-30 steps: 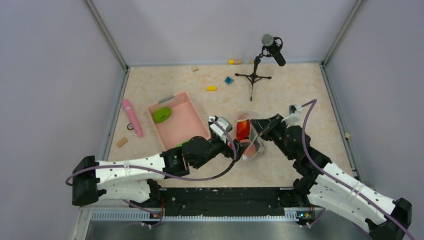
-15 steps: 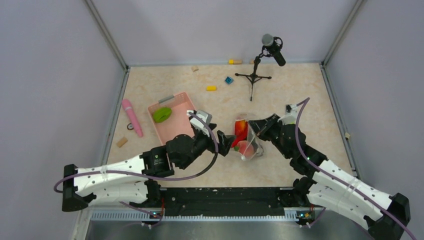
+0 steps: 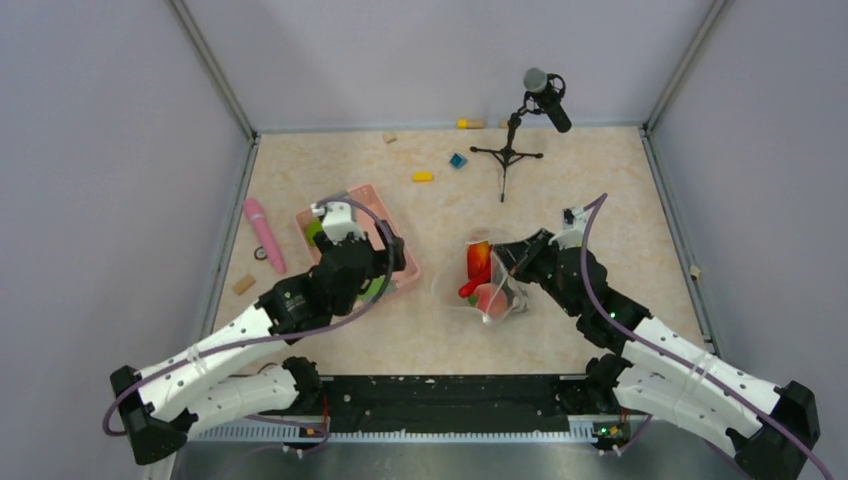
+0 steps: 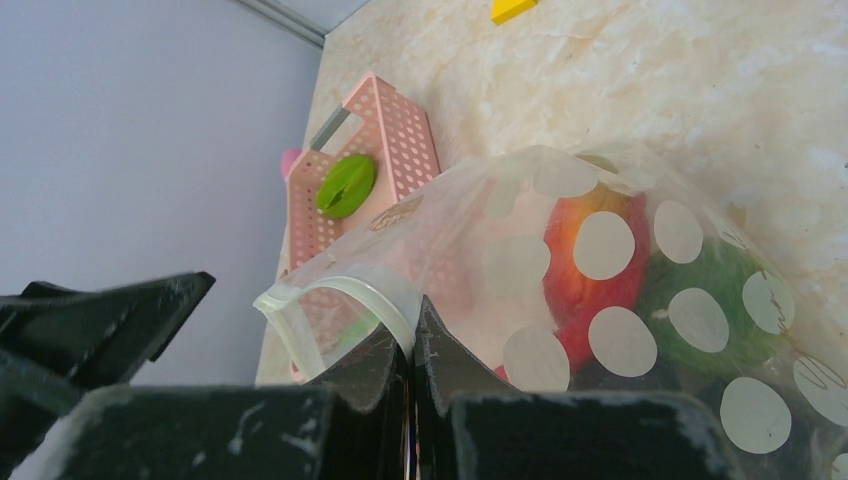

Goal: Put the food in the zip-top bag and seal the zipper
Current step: Pick up the fake fruit from the bin.

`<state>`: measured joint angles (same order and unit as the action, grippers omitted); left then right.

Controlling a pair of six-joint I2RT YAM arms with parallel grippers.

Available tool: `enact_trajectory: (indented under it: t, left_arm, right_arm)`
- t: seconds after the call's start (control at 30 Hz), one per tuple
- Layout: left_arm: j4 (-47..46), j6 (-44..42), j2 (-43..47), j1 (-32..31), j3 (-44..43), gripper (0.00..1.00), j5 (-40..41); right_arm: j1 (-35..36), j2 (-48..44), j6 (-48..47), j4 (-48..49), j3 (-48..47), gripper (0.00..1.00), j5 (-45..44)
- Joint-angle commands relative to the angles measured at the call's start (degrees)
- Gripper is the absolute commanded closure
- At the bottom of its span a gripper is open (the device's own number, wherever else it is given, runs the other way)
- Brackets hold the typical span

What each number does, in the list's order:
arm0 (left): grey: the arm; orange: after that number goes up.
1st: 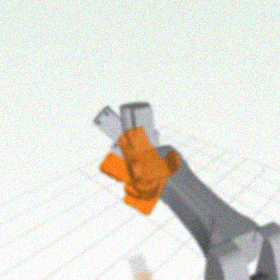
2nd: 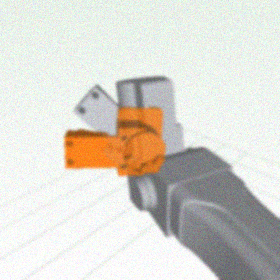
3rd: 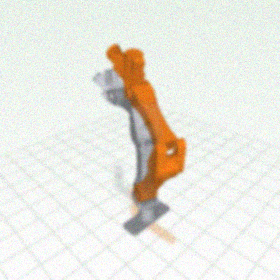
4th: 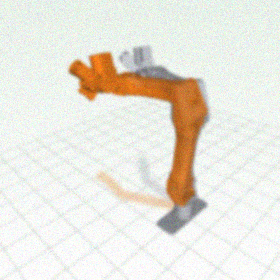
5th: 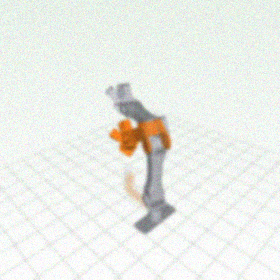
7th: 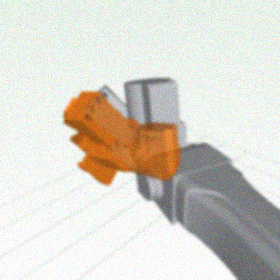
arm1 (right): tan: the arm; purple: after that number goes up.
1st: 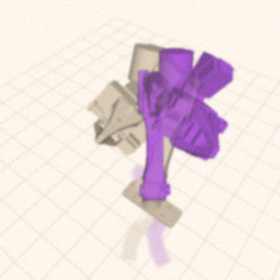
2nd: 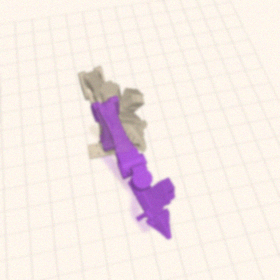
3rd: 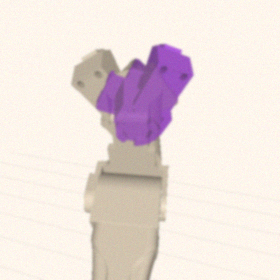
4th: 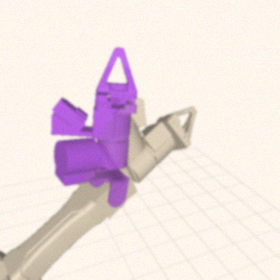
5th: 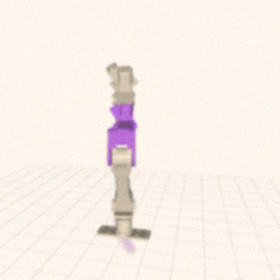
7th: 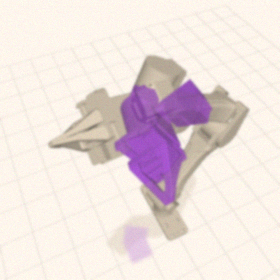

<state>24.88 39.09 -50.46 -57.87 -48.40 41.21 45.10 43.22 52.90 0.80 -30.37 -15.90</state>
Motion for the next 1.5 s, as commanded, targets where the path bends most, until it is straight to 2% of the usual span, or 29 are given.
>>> enact_trajectory:
  t: [0.0, 0.23, 0.37, 0.47, 0.6, 0.63, 0.7, 0.8, 0.9, 1.03, 1.27, 1.47]
  left_arm:
    - [1.88, 4.90, 2.03, 11.63, 1.65, 0.01, -9.38]
    - [-1.53, 3.51, -5.18, 26.34, -0.39, 0.01, -18.23]
    - [1.76, 2.75, -13.78, 30.79, -5.94, 0.01, -10.93]
    - [-2.98, -9.19, -19.66, 32.90, -9.33, 0.02, -7.87]
    - [-9.93, -32.19, -27.30, 34.28, -11.65, 0.02, -17.21]
    - [-10.04, -37.57, -28.98, 35.00, -12.18, 0.02, -19.43]
    - [-5.80, -42.11, -31.99, 36.76, -14.92, 0.02, -22.35]
    - [-1.06, -44.51, -35.32, 38.04, -17.29, 0.02, -21.12]
    - [-3.14, -46.55, -37.65, 38.42, -16.82, 0.02, -21.77]
    - [-1.95, -48.18, -42.91, 39.26, -18.82, 0.02, -17.11]
    - [-1.16, -46.28, -51.19, 40.79, -21.22, 0.04, -11.51]
    - [-1.50, -45.76, -53.48, 40.82, -22.63, 0.07, -7.63]
  right_arm:
    - [-0.01, -0.37, -1.68, 1.91, -1.17, 1.00, 0.54]
    - [0.05, -0.23, -2.44, 1.77, -0.68, 1.00, 0.11]
    - [0.01, -0.44, -3.33, 1.22, -0.59, 1.00, -0.78]
    - [-0.01, -0.59, -3.63, 1.22, -0.33, 1.00, -1.68]
    - [-0.03, -0.69, -4.40, 1.78, -0.05, 1.00, -3.07]
    - [-0.06, -0.68, -4.77, 1.83, -0.06, 1.00, -3.20]
    - [-0.08, -0.84, -5.86, 1.40, -0.11, 1.00, -3.09]
    - [-0.19, -1.63, -6.82, 0.48, -0.08, 1.00, -3.21]
    - [-0.41, -2.70, -7.31, 1.24, 0.81, 1.00, -3.69]
    - [-0.72, -3.72, -8.44, 0.82, 0.80, 1.00, -3.49]
    - [-0.97, -4.17, -10.16, 2.36, 1.61, 1.00, -1.59]
    - [-1.32, -3.85, -11.28, 2.15, 1.50, 1.00, -0.36]
